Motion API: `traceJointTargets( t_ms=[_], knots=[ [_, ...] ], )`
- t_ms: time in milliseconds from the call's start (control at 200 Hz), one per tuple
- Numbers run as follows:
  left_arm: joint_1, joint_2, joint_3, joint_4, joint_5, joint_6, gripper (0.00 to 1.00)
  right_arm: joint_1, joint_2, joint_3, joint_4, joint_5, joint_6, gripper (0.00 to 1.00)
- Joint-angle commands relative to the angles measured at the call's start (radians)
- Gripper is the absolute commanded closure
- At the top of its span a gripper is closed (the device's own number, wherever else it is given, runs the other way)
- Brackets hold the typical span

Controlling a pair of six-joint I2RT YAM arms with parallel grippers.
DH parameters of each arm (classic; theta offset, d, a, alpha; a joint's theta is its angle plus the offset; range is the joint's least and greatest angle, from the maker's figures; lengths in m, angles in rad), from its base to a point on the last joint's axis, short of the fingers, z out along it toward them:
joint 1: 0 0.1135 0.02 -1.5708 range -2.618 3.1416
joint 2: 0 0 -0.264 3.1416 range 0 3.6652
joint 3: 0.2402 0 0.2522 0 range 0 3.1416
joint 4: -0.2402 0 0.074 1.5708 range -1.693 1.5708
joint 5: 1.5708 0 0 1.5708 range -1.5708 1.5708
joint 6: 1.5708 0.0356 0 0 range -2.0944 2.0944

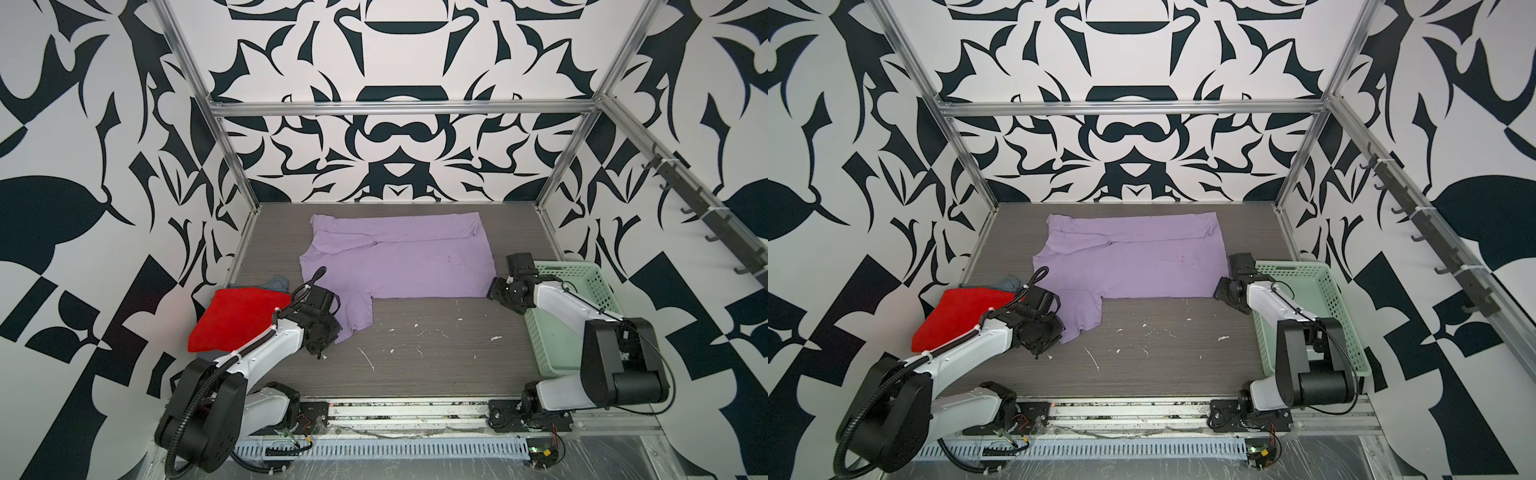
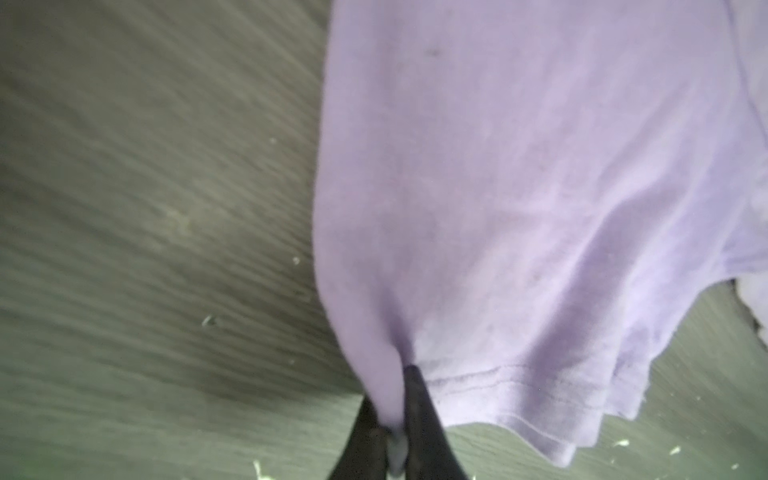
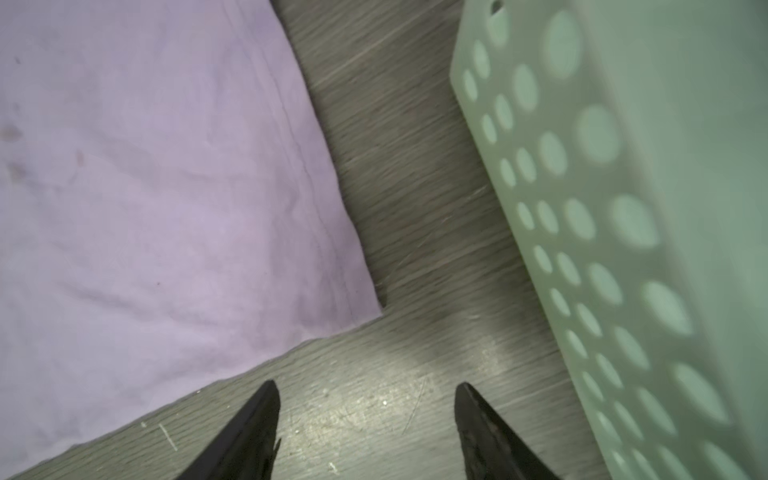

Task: Fold and stack the t-shirts
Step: 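Grasp the near corner by the basket with the right gripper while the left holds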

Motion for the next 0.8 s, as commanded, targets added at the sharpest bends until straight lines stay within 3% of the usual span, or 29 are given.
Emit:
traceJointTargets(
  t_ms=[0, 545, 795],
  knots=[
    [-0.003, -0.01, -0.024, -0.068, -0.01, -0.005, 0.97, -0.006, -0.007, 0.012, -0.002, 0.055, 0.005, 0.3],
    [-0.003, 0.013, -0.026, -0.034, 0.0, -0.001, 1.0, -0.043, 0.135, 0.014, 0.13, -0.004, 0.077, 0.42],
    [-0.002, 0.013, -0.019, -0.035, 0.005, 0.001, 1.0, -0.02, 0.194, 0.031, 0.119, 0.02, 0.075, 0.52]
  ],
)
